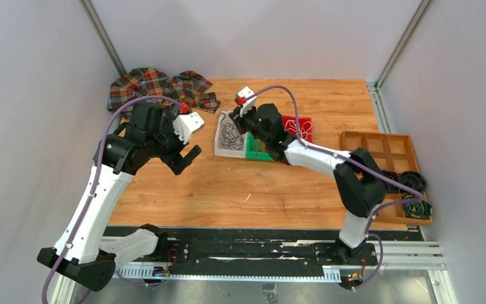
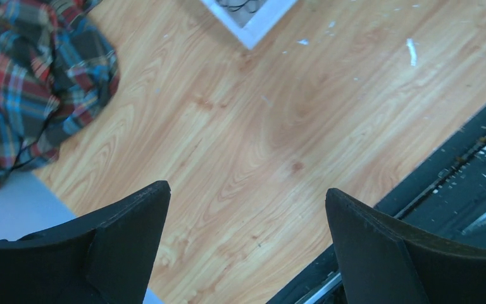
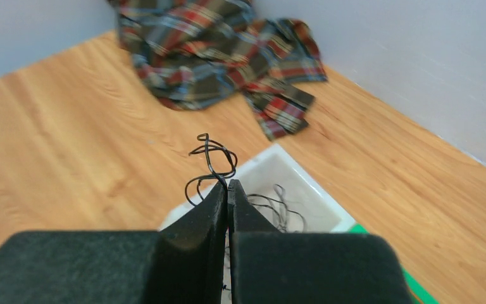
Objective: Untangle the cables
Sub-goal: Place the cable in the bin, then reset both arms
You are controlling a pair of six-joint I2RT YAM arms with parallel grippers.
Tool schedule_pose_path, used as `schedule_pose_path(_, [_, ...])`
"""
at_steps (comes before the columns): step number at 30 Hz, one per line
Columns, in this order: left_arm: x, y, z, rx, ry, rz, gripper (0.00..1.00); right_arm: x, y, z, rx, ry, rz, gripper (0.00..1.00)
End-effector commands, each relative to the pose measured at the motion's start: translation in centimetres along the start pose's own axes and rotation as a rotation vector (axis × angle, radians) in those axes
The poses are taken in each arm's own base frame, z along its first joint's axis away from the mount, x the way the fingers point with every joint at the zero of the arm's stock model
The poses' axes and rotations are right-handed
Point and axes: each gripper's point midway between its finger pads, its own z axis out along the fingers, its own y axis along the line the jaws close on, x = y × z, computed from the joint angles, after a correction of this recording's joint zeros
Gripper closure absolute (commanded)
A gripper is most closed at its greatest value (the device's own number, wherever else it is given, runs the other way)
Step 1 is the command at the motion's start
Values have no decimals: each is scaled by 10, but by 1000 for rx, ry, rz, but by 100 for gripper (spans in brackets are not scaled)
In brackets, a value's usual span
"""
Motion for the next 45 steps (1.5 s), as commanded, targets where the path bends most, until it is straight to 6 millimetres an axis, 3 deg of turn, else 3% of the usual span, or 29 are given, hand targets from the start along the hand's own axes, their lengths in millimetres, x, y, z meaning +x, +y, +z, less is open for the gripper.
schedule_pose_path(1, [1, 25, -6, -158, -15, -59, 2, 39, -47, 22, 161, 121, -159, 99])
schedule_pose_path(4, [4, 26, -6, -169, -15, -59, 2, 63, -57, 33, 186, 175, -187, 97])
schedule_pose_path(6, [6, 26, -4, -179, -16, -67, 2, 70, -57, 35, 185, 198, -188, 79])
schedule_pose_path(9, [8, 33, 0, -225, -28, -86, 2, 61, -59, 31, 205, 200, -164, 50])
schedule_pose_path(13, [11, 44, 7, -269, -49, -114, 2, 25, -57, 11, 212, 144, -139, 31])
schedule_pose_path(18, [22, 66, 24, -292, -110, -217, 2, -17, -57, -43, 265, 67, -24, 28])
schedule_pose_path(22, [44, 78, 52, -293, -185, -327, 2, -18, -80, -117, 448, 45, 47, 27])
schedule_pose_path(26, [84, 80, 92, -335, -230, -426, 2, 20, -138, -216, 832, 76, 117, 26])
schedule_pose_path(29, [96, 87, 106, -417, -312, -503, 2, 59, -175, -295, 1127, 101, 171, 26])
schedule_pose_path(33, [102, 91, 120, -480, -454, -506, 2, 97, -196, -364, 1352, 121, 190, 26])
schedule_pose_path(36, [103, 92, 126, -505, -515, -431, 2, 121, -207, -392, 1445, 147, 208, 26])
schedule_pose_path(39, [100, 100, 127, -564, -594, -351, 2, 139, -217, -407, 1491, 155, 220, 25])
schedule_pose_path(41, [99, 102, 130, -580, -642, -337, 2, 143, -224, -405, 1482, 129, 200, 25])
schedule_pose_path(45, [117, 108, 151, -598, -603, -392, 2, 152, -235, -394, 1437, 173, 113, 25])
